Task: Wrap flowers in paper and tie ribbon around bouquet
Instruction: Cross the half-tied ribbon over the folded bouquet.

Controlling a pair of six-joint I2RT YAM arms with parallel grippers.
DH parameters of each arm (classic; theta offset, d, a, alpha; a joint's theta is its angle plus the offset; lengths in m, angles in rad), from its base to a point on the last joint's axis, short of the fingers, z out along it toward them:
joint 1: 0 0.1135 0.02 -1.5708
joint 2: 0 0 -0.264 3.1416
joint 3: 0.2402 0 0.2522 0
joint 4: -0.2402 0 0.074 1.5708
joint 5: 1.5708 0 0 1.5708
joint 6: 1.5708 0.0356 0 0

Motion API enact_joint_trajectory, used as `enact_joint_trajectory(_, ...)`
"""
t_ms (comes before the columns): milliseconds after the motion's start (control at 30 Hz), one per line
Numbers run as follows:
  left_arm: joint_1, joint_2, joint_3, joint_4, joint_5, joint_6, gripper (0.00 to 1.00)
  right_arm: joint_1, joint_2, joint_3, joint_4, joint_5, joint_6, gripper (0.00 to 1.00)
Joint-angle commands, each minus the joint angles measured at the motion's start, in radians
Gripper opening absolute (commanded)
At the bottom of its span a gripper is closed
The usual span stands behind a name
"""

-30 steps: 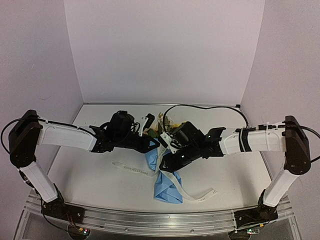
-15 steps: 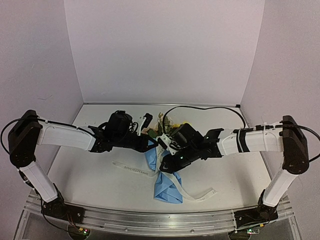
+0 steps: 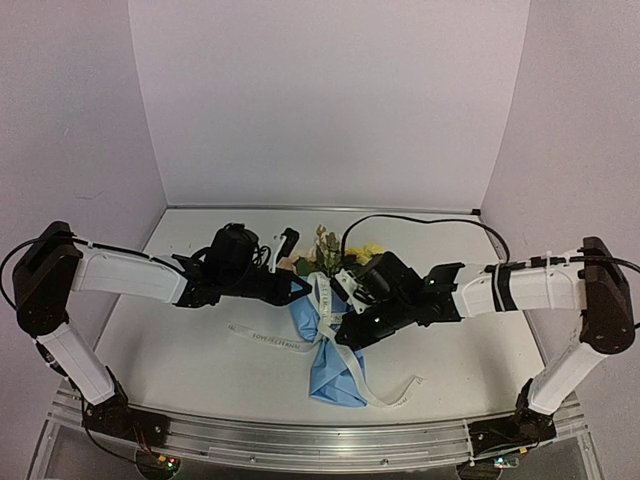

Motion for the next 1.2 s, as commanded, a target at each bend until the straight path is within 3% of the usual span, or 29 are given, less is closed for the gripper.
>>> enact_joint_trajectory(0,0.013,-0.072,-0.031,0.049,0.011,-0.014,0.00,0.006,-0.096,-0.070,-0.013,0.054,0.030,0.00)
enact_joint_trajectory(667,0.035,-0.160,-0.136,0.063,0.006,-0.021,0.00,0.005,-0.162,-0.113,-0.244,0.178,-0.003,0.00)
enact_joint_trajectory(833,0.034,-0.195,-0.183,0.083,0.019,-0.051,0.00,0.004,-0.162,-0.113,-0.258,0.288,0.015,0.00)
enact_joint_trajectory(1000,0.035,-0.198,-0.227,0.100,0.056,-0.064,0.00,0.002,-0.138,-0.070,-0.267,0.303,0.017,0.00)
enact_joint_trajectory(1167,0.035,-0.228,-0.285,0.092,0.004,-0.116,0.00,-0.025,-0.136,-0.084,-0.284,0.347,0.042,0.00)
